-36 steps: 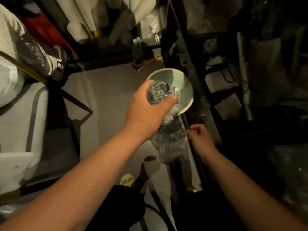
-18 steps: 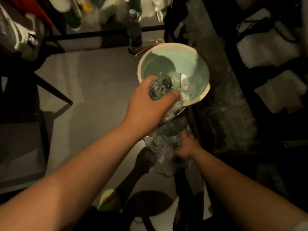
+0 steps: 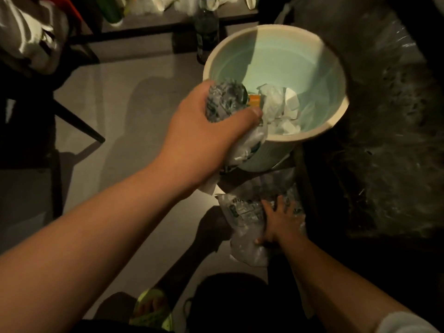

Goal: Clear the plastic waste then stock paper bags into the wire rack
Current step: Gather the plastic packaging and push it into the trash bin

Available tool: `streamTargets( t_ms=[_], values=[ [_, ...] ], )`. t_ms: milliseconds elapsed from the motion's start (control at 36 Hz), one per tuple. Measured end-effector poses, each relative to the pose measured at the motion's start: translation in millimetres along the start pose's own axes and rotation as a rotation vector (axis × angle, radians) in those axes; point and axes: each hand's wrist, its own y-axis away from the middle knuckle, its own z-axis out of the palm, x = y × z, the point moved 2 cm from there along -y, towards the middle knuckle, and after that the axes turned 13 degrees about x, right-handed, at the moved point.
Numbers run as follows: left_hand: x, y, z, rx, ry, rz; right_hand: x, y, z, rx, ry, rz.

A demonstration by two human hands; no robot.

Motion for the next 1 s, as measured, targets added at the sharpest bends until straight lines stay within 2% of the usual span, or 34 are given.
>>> streamTargets(
  t_ms=[111,250,361,444,583,694,806,917,1000],
  values=[
    [-10.3,2.1,0.5,-0.030,-0.027,-0.026,4.8,-9.8,16.7,0.063,-0.103,0.023],
    [-15.7,-1.5,-3.3,-0.028,-0.021,-0.063,11.2,-12.4,15.4,0.251,-0.226,0.015],
    [-21.0,-1.1,-5.9,-0.001,-0.019,-0.089,11.9,-21.1,12.7,0.168,-0.334,0.030],
    [-20.3,-2.8,-5.1,0.013,-0.005,-0.098,12.3,-27.1,-1.0,0.097,-0.315,0.005],
    [-13.3,-3.5,-3.1,-0.010,0.012,-0.081,0.3,2.3,-69.2,-0.004,-0.297,-0.118],
    [-7.3,-0.6,-4.4,-0.024,-0.073,-0.018,1.0,45.0,-133.5,-0.169,-0.301,-0.169],
    [-0.1,7.4,-6.3,-0.010,-0.191,0.078,4.9,85.5,-190.1,-0.138,-0.473,-0.266],
    [1.3,15.5,-5.2,0.007,-0.242,0.150,7.0,116.7,-231.3,-0.105,-0.862,-0.295],
    [3.1,19.5,-4.4,-0.001,-0.168,0.142,5.4,131.0,-252.4,0.069,-1.050,-0.368]
  ],
)
